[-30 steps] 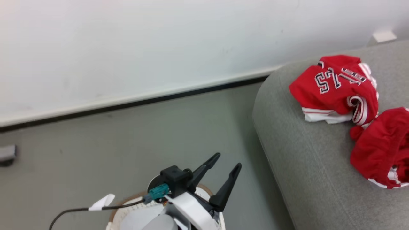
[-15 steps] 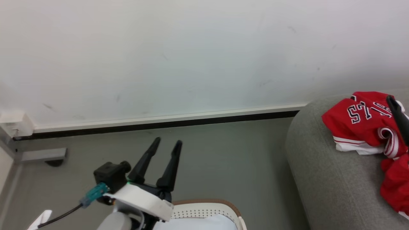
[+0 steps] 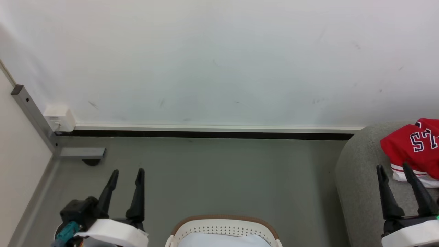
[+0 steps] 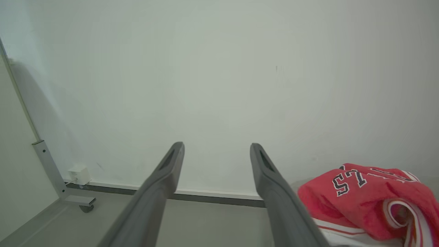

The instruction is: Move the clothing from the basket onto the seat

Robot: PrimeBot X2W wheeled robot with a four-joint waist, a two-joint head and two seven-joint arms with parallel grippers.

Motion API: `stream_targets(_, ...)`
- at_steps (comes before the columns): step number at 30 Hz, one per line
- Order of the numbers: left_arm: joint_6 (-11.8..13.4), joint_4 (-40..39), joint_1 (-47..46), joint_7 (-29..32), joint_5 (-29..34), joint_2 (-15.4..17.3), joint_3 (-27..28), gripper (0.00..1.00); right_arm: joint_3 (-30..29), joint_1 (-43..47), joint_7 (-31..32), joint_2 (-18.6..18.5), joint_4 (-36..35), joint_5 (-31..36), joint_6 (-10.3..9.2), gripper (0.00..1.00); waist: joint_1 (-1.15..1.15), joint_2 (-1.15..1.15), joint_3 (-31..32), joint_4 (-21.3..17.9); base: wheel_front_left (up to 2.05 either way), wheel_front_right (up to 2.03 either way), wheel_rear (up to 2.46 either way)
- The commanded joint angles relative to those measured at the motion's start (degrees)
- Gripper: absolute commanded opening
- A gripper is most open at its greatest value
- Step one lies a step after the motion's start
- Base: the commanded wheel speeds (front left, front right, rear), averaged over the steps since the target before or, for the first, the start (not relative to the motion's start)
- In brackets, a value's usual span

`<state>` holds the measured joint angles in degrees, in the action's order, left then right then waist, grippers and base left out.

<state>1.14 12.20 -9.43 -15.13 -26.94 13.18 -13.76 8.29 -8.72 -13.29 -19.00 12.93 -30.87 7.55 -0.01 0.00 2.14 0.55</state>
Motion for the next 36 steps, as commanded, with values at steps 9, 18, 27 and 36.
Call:
stream_targets(9,-1.6,-0.4,6.2,0.0,8.9,-5.6,6.5,1.00,-1.9,3.6,-1.9,8.2,1.9,10.9,-0.13,1.00,0.01,0.00,-0.5,-0.4,0.00,0.00,0.00)
stream_targets(18,-4.8,1.7,6.4,0.0,12.6,-8.6,10.0,1.00,-3.5,3.0,-1.9,10.2,-0.1,12.8,-0.13,1.00,0.01,0.00,-0.2,-0.9,0.00,0.00,0.00)
stream_targets(27,-6.4,2.9,5.8,0.0,14.7,-9.8,12.2,1.00,-2.6,2.5,-1.9,10.4,0.3,11.9,-0.13,1.00,0.01,0.00,-0.3,-1.2,0.00,0.00,0.00)
stream_targets(36,-7.0,3.4,5.8,0.0,14.8,-10.1,13.4,1.00,-1.9,2.4,-1.9,10.1,0.8,11.6,-0.13,1.00,0.01,0.00,-0.2,-1.4,0.00,0.00,0.00)
